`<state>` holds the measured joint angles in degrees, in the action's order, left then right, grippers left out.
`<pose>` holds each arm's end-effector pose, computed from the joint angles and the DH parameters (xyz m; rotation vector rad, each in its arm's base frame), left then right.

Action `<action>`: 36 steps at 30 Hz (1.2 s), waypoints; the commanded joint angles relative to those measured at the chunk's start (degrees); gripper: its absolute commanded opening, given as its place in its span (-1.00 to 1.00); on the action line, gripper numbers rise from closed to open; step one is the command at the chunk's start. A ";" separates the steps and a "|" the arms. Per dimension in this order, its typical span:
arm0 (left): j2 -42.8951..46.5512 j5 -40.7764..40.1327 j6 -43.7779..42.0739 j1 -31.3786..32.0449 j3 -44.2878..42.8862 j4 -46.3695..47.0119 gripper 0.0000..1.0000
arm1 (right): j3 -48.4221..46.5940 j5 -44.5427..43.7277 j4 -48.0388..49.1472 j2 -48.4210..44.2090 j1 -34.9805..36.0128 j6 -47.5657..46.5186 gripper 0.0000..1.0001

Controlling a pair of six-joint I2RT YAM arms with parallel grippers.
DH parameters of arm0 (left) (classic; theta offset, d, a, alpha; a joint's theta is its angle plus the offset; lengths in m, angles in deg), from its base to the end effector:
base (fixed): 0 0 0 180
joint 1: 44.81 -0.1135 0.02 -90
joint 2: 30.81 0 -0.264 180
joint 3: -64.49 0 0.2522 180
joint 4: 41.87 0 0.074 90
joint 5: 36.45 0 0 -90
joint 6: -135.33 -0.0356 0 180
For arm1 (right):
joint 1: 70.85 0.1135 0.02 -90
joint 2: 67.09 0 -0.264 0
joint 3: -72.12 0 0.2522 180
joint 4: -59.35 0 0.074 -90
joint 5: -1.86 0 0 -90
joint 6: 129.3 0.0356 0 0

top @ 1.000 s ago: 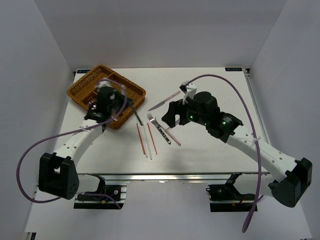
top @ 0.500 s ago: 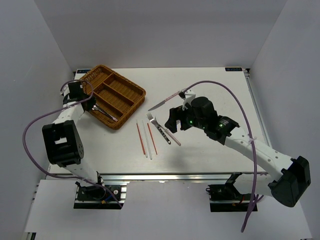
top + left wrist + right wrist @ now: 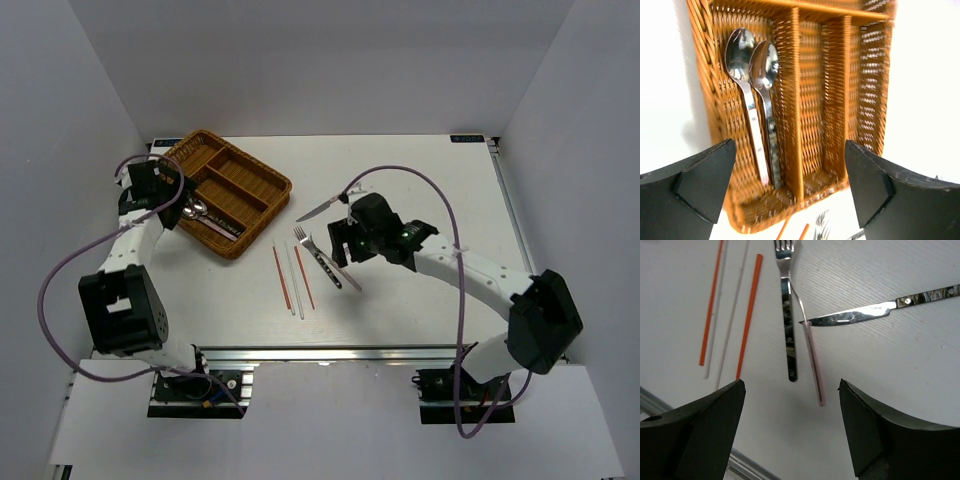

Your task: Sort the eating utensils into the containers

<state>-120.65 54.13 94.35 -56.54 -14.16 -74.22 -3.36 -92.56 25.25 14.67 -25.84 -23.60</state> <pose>0.3390 0.0700 0.2531 -1.1865 2.0344 -0.3345 0.2255 0.2217 0.2763 -0.5461 2.2518 0.4641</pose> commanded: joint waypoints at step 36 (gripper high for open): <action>32.02 24.48 -0.68 27.09 24.29 25.19 0.96 | -2.27 22.25 12.16 -0.43 1.04 2.48 -1.00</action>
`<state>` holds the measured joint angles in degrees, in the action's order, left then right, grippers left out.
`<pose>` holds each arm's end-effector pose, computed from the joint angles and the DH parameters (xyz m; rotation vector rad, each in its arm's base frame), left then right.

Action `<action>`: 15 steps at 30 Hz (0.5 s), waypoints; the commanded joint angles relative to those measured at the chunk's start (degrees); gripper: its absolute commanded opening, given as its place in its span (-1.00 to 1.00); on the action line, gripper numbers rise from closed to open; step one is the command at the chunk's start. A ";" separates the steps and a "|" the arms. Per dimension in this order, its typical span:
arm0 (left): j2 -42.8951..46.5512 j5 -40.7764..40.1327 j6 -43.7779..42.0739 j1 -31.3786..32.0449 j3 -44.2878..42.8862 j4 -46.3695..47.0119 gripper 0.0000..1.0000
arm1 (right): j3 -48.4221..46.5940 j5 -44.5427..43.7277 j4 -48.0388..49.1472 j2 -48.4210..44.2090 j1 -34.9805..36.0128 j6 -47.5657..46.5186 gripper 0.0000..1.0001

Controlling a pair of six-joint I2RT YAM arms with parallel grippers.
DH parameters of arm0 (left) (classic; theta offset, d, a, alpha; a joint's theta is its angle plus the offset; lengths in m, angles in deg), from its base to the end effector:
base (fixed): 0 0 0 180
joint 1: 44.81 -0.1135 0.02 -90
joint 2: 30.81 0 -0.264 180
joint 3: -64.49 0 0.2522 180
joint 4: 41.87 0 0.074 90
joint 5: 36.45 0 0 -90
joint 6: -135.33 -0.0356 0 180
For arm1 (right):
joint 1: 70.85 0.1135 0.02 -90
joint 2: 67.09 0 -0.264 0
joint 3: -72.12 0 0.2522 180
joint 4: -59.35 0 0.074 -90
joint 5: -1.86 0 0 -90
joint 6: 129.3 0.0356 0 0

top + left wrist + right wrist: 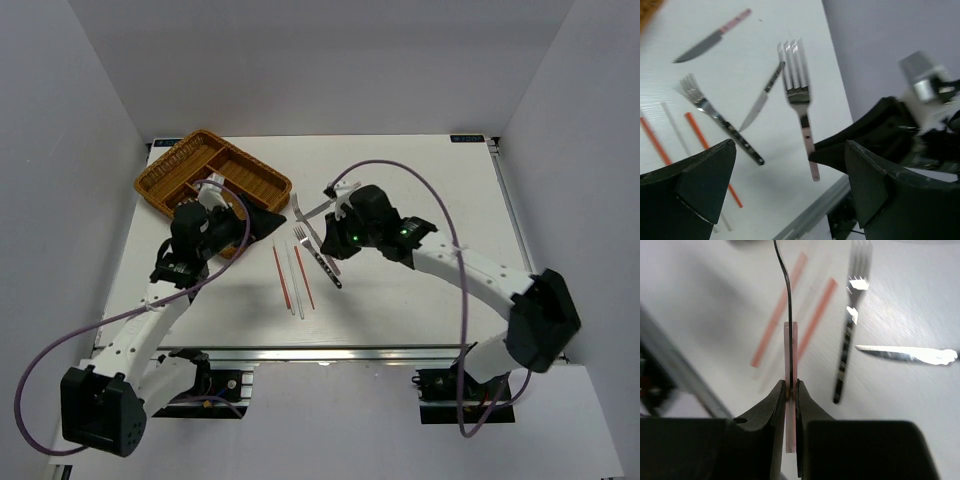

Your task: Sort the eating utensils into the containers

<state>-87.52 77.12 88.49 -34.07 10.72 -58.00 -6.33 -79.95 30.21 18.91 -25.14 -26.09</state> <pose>0.2211 -0.0564 0.2864 -0.2713 1.9919 -1.0118 0.2332 0.2463 0.2785 -0.7230 2.1850 0.7112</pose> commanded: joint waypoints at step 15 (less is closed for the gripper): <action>-8.50 2.71 10.98 15.71 -0.07 26.09 0.76 | -3.07 15.11 9.06 -8.40 0.52 11.92 -1.00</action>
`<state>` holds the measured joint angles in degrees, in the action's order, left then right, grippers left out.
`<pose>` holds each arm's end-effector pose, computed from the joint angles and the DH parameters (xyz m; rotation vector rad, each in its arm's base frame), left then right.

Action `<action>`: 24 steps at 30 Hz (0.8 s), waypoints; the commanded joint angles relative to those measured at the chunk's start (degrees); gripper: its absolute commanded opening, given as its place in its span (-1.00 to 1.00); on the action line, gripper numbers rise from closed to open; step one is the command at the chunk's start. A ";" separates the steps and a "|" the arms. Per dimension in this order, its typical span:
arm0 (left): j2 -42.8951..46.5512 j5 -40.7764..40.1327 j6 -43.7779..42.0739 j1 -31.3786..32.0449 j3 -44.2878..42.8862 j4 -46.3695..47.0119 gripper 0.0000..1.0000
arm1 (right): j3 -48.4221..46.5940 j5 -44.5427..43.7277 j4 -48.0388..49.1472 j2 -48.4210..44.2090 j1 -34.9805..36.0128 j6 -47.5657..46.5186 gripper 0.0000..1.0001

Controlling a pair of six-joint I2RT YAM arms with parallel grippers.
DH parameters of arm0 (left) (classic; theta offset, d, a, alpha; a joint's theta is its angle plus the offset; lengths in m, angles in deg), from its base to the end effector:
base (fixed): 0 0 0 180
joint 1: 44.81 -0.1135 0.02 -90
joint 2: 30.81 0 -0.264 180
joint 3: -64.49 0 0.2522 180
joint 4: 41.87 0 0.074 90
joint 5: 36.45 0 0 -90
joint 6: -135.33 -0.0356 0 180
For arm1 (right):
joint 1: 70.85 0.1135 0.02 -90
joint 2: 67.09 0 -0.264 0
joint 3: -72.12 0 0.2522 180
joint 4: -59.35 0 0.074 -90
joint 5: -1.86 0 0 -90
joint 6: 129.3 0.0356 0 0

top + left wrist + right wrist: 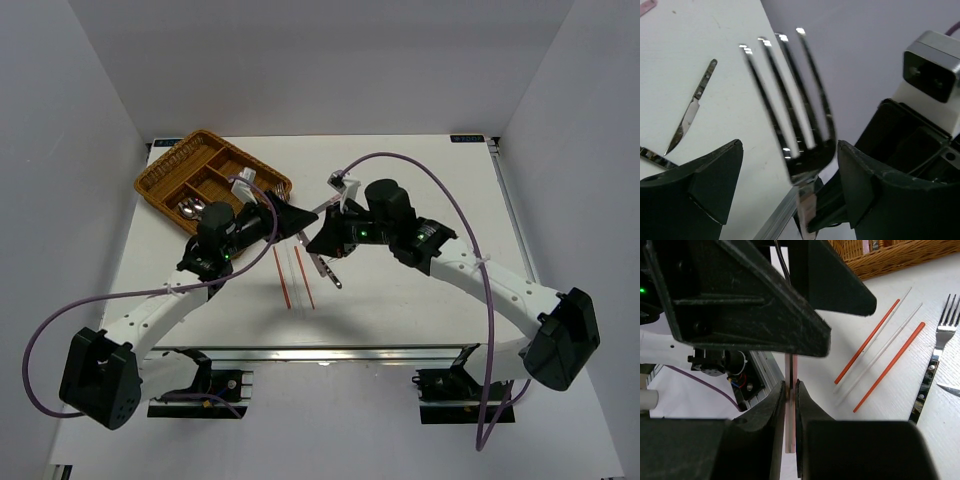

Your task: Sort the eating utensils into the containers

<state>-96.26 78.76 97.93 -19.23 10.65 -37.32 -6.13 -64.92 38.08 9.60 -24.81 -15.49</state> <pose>0.2305 -0.1271 0.2898 -0.0767 1.8854 -1.3529 0.2063 0.2342 0.3413 -0.6884 1.9609 1.1755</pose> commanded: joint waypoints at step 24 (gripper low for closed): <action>-30.24 -32.15 -2.49 -20.30 -36.37 -31.65 -1.00 | 8.24 -21.29 -6.20 -12.17 -3.24 -0.08 0.79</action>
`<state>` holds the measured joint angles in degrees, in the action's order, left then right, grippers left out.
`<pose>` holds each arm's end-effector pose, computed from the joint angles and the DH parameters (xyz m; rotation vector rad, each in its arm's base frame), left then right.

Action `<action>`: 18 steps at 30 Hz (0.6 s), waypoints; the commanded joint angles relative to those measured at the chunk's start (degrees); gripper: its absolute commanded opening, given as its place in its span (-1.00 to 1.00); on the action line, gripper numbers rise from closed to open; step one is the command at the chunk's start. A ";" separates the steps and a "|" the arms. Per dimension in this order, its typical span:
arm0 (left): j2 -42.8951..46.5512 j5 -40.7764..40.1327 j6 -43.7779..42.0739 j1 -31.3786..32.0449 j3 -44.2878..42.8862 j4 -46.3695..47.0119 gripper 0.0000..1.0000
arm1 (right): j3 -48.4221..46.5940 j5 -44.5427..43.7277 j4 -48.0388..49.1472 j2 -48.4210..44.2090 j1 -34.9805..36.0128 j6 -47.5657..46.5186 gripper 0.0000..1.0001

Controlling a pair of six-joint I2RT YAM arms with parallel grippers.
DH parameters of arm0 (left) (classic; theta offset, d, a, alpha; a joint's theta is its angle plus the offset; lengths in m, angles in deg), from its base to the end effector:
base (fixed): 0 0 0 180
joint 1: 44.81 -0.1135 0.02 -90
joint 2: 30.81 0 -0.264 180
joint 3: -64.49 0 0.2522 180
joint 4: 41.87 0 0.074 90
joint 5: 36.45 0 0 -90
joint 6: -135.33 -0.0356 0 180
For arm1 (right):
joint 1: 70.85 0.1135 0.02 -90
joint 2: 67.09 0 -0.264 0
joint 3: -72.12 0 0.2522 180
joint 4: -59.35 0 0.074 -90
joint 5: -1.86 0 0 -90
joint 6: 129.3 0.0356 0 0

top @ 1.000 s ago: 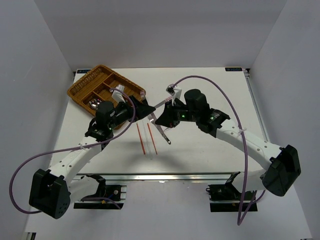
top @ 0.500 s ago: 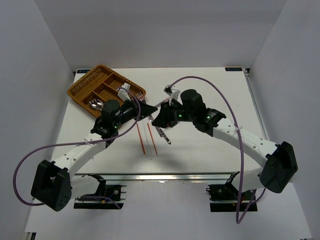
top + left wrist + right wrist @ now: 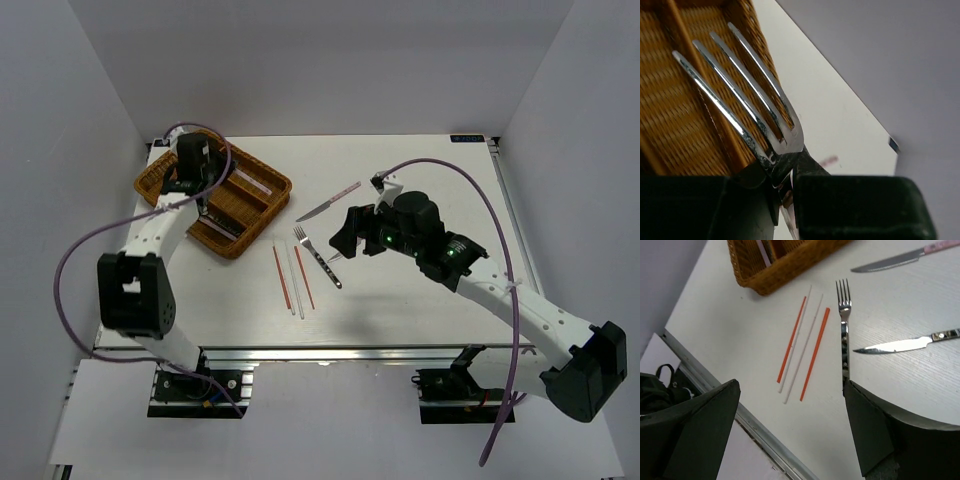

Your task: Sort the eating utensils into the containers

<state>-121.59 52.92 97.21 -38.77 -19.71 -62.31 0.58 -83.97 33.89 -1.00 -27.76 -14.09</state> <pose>0.3697 -0.0387 0.2988 -0.8242 1.9311 -0.6126 0.1932 0.1843 0.3413 -0.3643 1.9848 0.8536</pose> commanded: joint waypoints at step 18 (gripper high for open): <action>-19.61 -6.58 -5.39 -4.64 -12.45 -8.88 0.48 | 1.18 2.87 -5.43 7.64 -0.55 -9.83 0.77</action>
<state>-143.76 46.48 91.77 -43.34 -31.29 -72.40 3.68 -83.49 29.91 2.93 -28.16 -20.71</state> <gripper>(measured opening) 0.686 0.888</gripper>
